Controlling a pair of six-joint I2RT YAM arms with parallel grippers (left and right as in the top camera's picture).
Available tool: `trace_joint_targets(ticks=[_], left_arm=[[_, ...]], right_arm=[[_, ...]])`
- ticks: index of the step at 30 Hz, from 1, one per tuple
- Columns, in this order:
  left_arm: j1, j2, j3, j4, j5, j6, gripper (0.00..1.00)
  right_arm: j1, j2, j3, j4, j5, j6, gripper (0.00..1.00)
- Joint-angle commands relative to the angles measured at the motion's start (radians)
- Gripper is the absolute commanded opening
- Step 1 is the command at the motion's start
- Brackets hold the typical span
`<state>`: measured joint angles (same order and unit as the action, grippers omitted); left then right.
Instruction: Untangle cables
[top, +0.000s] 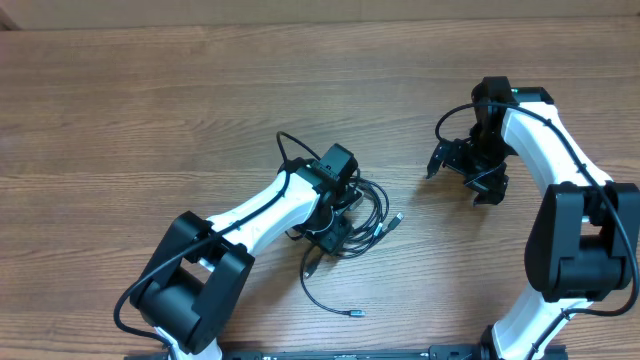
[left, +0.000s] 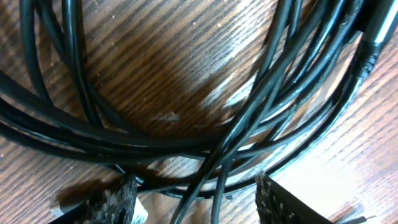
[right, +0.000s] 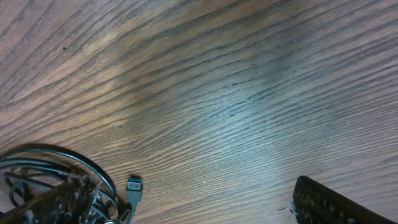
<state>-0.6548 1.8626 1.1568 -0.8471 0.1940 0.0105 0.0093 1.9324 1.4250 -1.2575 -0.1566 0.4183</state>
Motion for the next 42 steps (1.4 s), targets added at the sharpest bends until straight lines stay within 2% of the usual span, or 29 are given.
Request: trace_joint_targets(ticks=[1, 10, 11, 14, 15, 19, 23, 30, 37, 42], left_arm=[[-0.008, -0.009, -0.057, 0.012, 0.005, 0.013, 0.63], [-0.008, -0.009, -0.088, 0.078, -0.101, 0.012, 0.63], [-0.008, -0.009, -0.088, 0.082, -0.101, 0.012, 0.61], [-0.008, -0.009, -0.088, 0.084, -0.101, 0.012, 0.38], [-0.008, -0.009, -0.088, 0.084, -0.100, 0.012, 0.34], [-0.008, -0.009, -0.088, 0.062, -0.089, 0.011, 0.34], [-0.008, -0.010, -0.087, 0.037, -0.090, 0.012, 0.05], [-0.006, -0.026, 0.037, -0.093, -0.091, 0.011, 0.04], [-0.006, -0.072, 0.283, -0.222, -0.094, 0.008, 0.04], [0.007, -0.090, 0.456, -0.313, -0.101, 0.009, 0.04]], right_arm=[[0.004, -0.023, -0.004, 0.004, 0.002, 0.003, 1.00], [0.005, -0.023, -0.004, 0.008, -0.002, 0.003, 1.00], [0.005, -0.023, -0.004, 0.008, -0.002, 0.003, 1.00], [0.005, -0.023, -0.004, 0.009, -0.002, 0.003, 1.00], [0.005, -0.023, -0.004, 0.008, -0.002, 0.003, 1.00], [0.005, -0.023, -0.004, 0.008, -0.002, 0.003, 1.00], [0.005, -0.023, -0.004, 0.004, -0.003, 0.003, 1.00], [0.005, -0.023, -0.004, 0.000, -0.163, -0.127, 1.00], [0.005, -0.023, -0.004, -0.021, -0.366, -0.272, 1.00], [0.005, -0.023, -0.004, -0.033, -0.431, -0.293, 1.00]])
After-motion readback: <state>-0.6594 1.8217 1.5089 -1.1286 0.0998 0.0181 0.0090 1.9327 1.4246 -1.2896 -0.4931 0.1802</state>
